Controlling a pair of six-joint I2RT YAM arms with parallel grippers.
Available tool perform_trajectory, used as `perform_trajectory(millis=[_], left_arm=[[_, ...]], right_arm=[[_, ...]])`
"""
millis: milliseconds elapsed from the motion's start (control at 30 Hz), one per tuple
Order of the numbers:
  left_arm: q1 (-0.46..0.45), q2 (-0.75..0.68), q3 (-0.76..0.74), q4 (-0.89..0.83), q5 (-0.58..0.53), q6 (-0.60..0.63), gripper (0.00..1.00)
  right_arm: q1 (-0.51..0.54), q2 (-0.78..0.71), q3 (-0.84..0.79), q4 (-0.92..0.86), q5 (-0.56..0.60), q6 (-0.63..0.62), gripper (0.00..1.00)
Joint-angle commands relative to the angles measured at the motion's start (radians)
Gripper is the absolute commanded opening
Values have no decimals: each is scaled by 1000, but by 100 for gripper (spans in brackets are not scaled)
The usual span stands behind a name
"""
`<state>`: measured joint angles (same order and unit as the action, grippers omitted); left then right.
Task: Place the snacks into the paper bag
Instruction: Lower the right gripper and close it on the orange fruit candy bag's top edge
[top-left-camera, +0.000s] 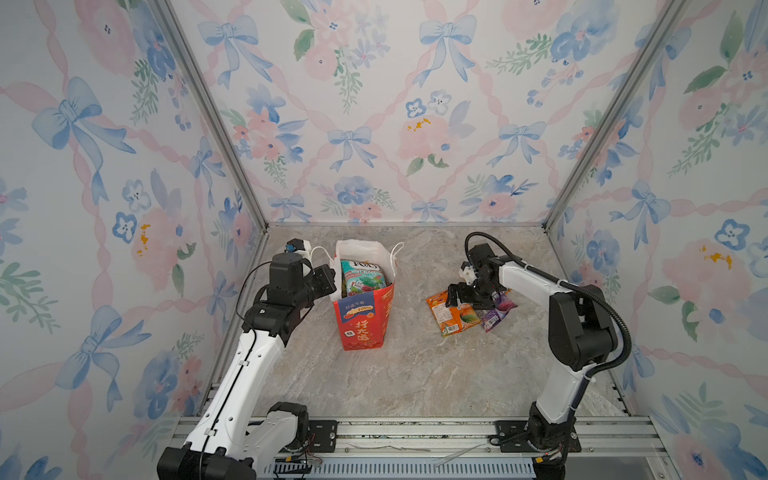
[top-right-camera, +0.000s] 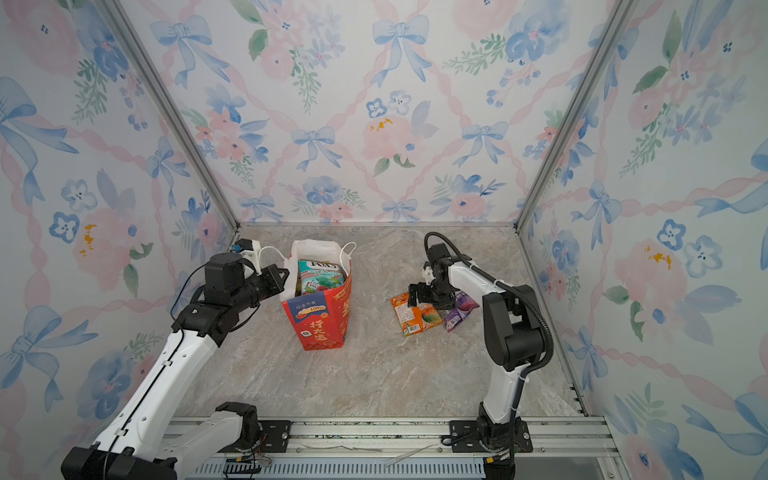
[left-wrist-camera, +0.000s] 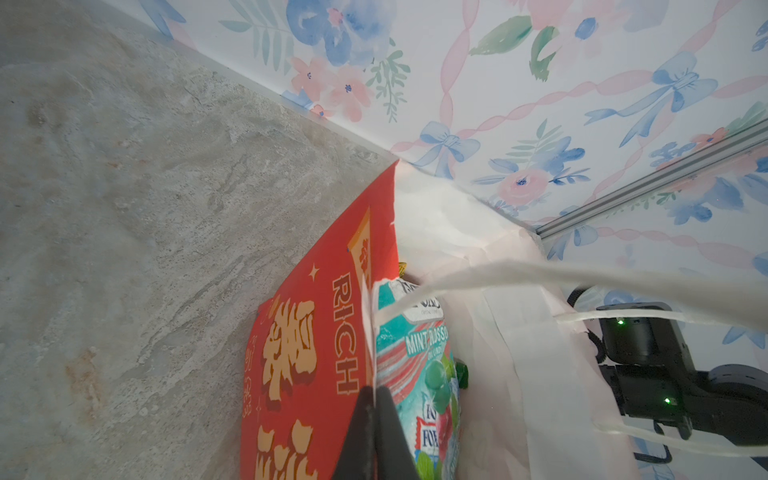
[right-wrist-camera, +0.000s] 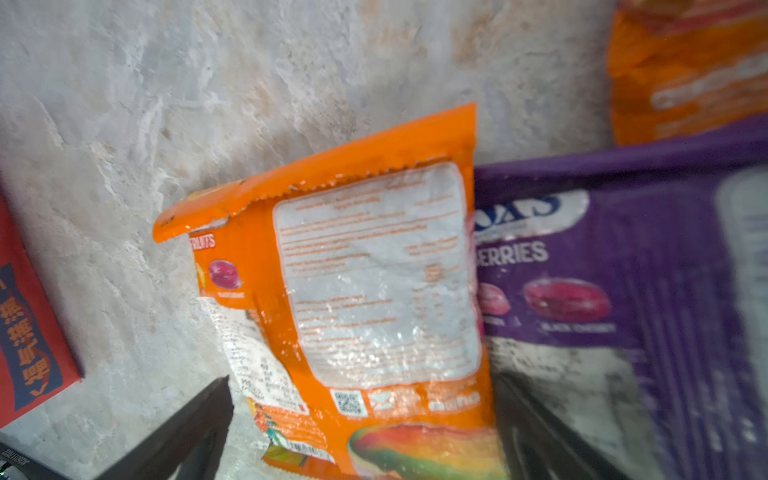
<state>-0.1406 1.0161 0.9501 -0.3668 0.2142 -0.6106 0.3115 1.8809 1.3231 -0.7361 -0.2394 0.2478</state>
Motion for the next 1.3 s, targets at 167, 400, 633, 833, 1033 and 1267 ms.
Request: perform_trajectory(millis=[167,400,633,833,1033,1267], left_arm=[[6,6,7,-16,1,4,0],[5,7,7,-16,1,3,0],[4,3,6,-17,-1,2,0],[4,-4,1,-16,-1,2,0],[5,-11,-2,-16,-7,1,0],[4,-14,-2,-17,-6,1,0]], right_arm=[[60,81,0,22,1,33,100],[87,99,-8,31,6,35,100],[122,108,-18,53,5,43,98],[143,128,-13,62,20,65,86],[143,121,-2,57,16,67,69],[141,96,9,53,-1,67,52]])
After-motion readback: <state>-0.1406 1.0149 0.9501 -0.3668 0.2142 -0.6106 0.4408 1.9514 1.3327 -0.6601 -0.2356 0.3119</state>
